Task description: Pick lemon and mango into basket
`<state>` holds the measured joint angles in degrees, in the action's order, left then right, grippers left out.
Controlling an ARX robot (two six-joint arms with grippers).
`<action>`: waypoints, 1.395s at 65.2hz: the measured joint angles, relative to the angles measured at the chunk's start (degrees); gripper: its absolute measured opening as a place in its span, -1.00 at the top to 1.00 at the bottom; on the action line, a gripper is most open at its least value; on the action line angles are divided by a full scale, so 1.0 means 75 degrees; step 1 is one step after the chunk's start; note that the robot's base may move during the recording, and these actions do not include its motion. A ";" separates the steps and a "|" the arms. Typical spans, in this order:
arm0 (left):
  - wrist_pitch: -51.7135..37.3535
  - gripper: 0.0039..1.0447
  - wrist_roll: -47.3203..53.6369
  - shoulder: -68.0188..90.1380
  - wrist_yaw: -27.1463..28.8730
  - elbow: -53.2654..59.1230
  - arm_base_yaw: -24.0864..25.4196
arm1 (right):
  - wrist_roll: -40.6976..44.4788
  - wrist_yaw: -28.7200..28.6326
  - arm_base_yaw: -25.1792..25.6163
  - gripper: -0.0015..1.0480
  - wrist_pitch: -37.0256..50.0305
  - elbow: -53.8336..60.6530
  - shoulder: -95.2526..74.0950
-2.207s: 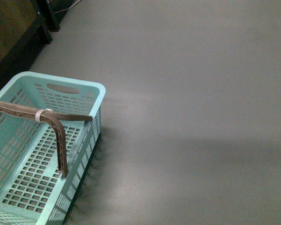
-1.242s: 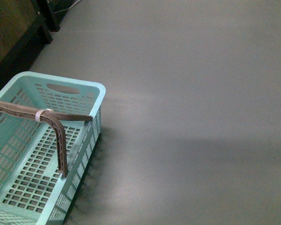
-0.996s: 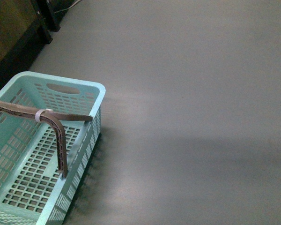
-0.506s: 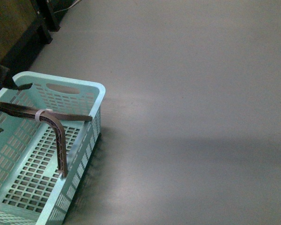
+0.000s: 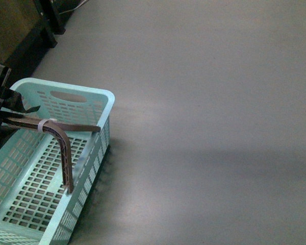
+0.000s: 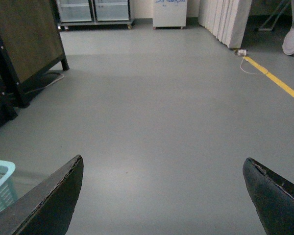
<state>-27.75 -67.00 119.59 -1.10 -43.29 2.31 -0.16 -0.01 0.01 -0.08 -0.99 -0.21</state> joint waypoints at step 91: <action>0.3870 0.92 -0.2363 -0.9267 0.0632 0.0096 -0.1480 | 0.0000 0.0003 0.0000 -0.83 0.0000 0.0000 0.0000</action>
<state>1.28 -84.73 50.09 3.64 -42.57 -8.80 -0.16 0.01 0.01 -0.08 -0.99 -0.21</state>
